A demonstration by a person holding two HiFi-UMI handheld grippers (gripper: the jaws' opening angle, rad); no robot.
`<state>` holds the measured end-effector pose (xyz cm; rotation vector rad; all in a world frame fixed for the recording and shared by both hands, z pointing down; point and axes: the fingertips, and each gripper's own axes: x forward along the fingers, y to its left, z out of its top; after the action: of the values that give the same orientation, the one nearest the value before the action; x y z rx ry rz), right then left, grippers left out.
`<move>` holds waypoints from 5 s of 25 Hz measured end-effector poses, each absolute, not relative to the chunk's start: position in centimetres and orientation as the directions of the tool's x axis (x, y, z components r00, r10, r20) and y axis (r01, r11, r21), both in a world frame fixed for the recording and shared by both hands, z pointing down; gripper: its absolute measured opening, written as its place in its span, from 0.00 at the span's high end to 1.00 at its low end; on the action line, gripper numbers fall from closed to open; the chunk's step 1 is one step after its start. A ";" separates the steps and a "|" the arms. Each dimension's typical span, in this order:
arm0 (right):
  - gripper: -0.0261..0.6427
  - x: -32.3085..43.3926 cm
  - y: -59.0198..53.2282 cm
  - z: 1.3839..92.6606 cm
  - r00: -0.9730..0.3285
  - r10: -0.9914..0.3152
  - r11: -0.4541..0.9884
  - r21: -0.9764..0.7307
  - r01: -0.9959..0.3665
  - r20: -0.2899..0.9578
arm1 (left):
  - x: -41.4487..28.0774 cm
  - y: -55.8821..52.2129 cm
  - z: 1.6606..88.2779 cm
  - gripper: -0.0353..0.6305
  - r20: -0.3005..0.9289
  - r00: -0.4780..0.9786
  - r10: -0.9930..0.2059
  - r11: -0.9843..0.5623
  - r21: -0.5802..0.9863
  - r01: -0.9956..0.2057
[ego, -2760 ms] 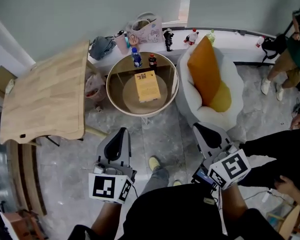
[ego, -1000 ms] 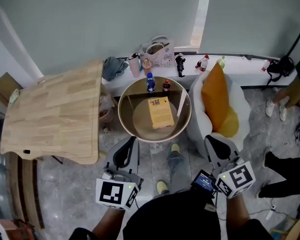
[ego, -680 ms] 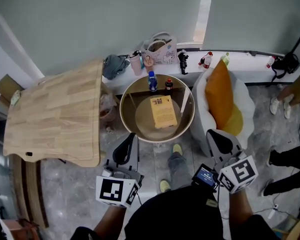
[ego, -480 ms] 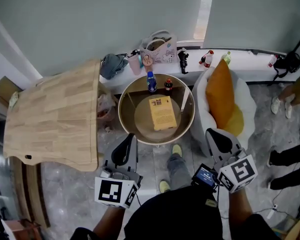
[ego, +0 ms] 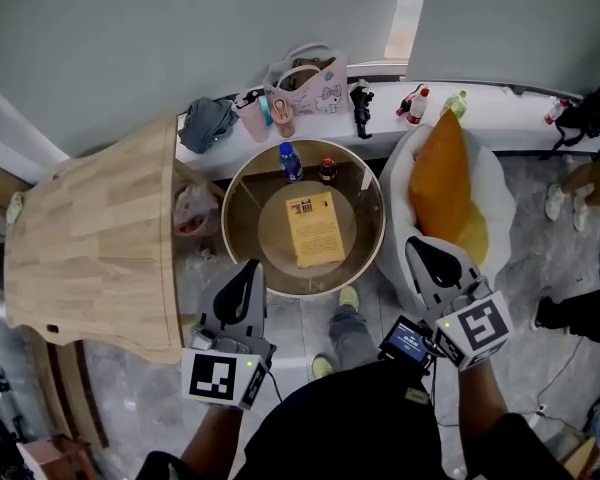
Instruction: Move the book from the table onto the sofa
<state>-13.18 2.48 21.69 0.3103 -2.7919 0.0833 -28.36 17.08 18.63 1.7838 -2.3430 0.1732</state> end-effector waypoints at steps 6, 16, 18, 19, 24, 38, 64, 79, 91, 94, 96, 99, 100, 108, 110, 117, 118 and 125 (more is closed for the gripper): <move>0.95 -15.3 -2.3 21.0 -0.927 -0.195 0.979 0.004 -0.205 0.320 | -30.9 13.1 18.5 0.94 0.237 -0.280 -0.930 0.294 0.023 -0.956; 0.95 -16.7 -9.3 21.1 -0.909 -0.192 0.981 0.065 -0.180 0.371 | -34.9 8.9 20.0 0.94 0.338 -0.321 -0.885 0.338 -0.007 -0.941; 0.95 -17.5 -9.9 21.8 -0.912 -0.188 0.982 0.050 -0.182 0.365 | -35.5 8.2 20.4 0.94 0.365 -0.326 -0.872 0.343 -0.017 -0.939; 0.95 -17.9 -10.0 22.3 -0.912 -0.181 0.983 0.037 -0.180 0.367 | -35.8 7.7 20.4 0.94 0.350 -0.326 -0.878 0.342 -0.016 -0.939; 0.95 -19.7 -10.3 24.7 -0.904 -0.131 0.985 -0.046 -0.164 0.407 | -36.8 5.7 21.1 0.94 0.331 -0.327 -0.885 0.347 0.001 -0.938; 0.95 -24.0 -10.9 29.7 -0.903 0.005 0.965 -0.238 -0.107 0.429 | -38.4 2.9 25.7 0.94 0.419 -0.329 -0.846 0.368 0.014 -0.930; 0.79 -29.4 -7.7 55.5 -0.769 0.109 0.892 -0.403 -0.204 0.630 | -41.4 5.1 53.3 0.72 0.621 -0.143 -0.771 0.339 0.210 -0.917; 0.78 -27.7 -3.6 67.9 -0.681 0.177 0.856 -0.453 -0.250 0.710 | -38.5 6.8 67.0 0.68 0.693 -0.031 -0.721 0.323 0.295 -0.899; 0.79 -28.4 -2.2 73.1 -0.735 0.207 0.795 -0.549 -0.258 0.645 | -38.6 7.4 74.2 0.66 0.715 0.009 -0.699 0.368 0.370 -0.853; 0.77 -28.4 -2.4 72.9 -0.736 0.198 0.799 -0.542 -0.261 0.647 | -38.5 7.1 74.5 0.65 0.705 0.025 -0.708 0.373 0.404 -0.836; 0.74 -28.3 -2.9 73.2 -0.730 0.178 0.807 -0.523 -0.275 0.660 | -38.6 7.1 74.5 0.65 0.704 0.032 -0.709 0.363 0.404 -0.839; 0.74 -28.1 -2.7 74.2 -0.723 0.195 0.783 -0.549 -0.293 0.663 | -38.4 7.0 74.6 0.66 0.700 0.052 -0.712 0.349 0.417 -0.839; 0.77 -28.2 -2.6 74.4 -0.725 0.197 0.776 -0.557 -0.296 0.660 | -38.3 6.9 74.6 0.66 0.697 0.059 -0.715 0.344 0.424 -0.838; 0.83 -28.4 -2.6 74.3 -0.746 0.154 0.738 -0.578 -0.349 0.648 | -38.3 6.9 74.4 0.75 0.699 0.054 -0.713 0.383 0.453 -0.805; 0.83 -28.6 -2.7 73.7 -0.752 0.145 0.747 -0.570 -0.344 0.643 | -38.4 6.9 74.4 0.76 0.705 0.050 -0.708 0.400 0.458 -0.794; 0.87 -30.1 -3.6 69.2 -0.792 0.107 0.765 -0.559 -0.320 0.601 | -40.3 6.2 70.4 0.80 0.674 -0.008 -0.739 0.414 0.444 -0.794; 0.87 -30.4 -3.7 68.2 -0.799 0.103 0.770 -0.556 -0.313 0.592 | -40.6 6.0 69.3 0.80 0.665 -0.015 -0.747 0.409 0.441 -0.799; 0.87 -32.6 -5.8 59.9 -0.843 0.030 0.798 -0.520 -0.303 0.537 | -43.3 3.6 60.8 0.80 0.588 -0.055 -0.807 0.362 0.419 -0.832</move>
<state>-32.57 -5.76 59.86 0.2026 -2.4505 0.8315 -43.28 3.60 60.79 1.4329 -1.8439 0.0407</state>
